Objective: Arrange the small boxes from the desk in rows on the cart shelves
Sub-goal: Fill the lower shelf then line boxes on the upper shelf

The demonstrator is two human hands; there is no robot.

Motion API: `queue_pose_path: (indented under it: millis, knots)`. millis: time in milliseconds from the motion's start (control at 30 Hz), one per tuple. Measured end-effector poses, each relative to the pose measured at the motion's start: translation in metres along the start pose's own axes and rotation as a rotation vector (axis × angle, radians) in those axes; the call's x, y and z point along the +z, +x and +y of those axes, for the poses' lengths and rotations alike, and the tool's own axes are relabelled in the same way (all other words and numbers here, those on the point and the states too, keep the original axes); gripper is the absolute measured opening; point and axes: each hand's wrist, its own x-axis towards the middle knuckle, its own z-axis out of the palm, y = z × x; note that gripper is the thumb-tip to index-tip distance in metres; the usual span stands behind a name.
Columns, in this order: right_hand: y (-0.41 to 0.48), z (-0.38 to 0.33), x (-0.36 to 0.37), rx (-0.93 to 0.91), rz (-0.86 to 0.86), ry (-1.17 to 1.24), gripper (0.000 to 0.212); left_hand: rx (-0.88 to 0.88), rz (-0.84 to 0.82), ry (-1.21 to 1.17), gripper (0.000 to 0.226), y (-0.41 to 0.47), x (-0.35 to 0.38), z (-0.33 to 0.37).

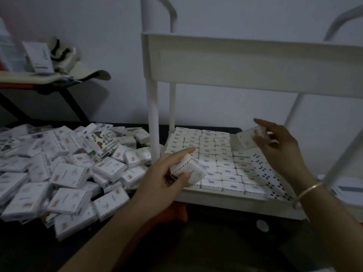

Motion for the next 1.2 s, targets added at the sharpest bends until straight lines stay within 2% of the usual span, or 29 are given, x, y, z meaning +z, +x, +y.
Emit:
queue_pose_path:
  millis: [100, 233, 400, 500, 600, 767, 1067, 1200]
  knots:
    - [0.021, 0.008, 0.004, 0.035, 0.016, -0.063, 0.043, -0.072, 0.046, -0.12, 0.047, 0.015, 0.018, 0.001]
    - [0.031, 0.02, 0.017, 0.043, -0.085, -0.204, 0.026, -0.16, 0.119, -0.157, 0.031, 0.036, 0.031, -0.001]
    - [0.02, 0.026, 0.02, 0.124, -0.267, -0.211, 0.021, -0.057, 0.131, -0.036, 0.028, 0.051, 0.037, -0.001]
    - [0.017, 0.035, 0.024, 0.13, -0.32, -0.195, 0.018, 0.007, 0.204, 0.055, 0.03, 0.062, 0.041, -0.003]
    - [0.018, 0.048, 0.028, 0.222, -0.359, -0.124, 0.019, 0.013, 0.248, 0.019, 0.028, 0.083, 0.05, -0.004]
    - [0.02, 0.058, 0.031, 0.352, -0.331, 0.017, 0.035, 0.071, 0.202, 0.064, 0.033, 0.127, 0.069, -0.006]
    - [0.024, 0.067, 0.033, 0.487, -0.321, 0.217, 0.066, 0.392, 0.044, 0.483, 0.028, 0.184, 0.117, -0.013]
    - [0.026, 0.069, 0.035, 0.53, -0.284, 0.223, 0.068, 0.367, -0.103, 0.606, 0.026, 0.186, 0.126, -0.02]
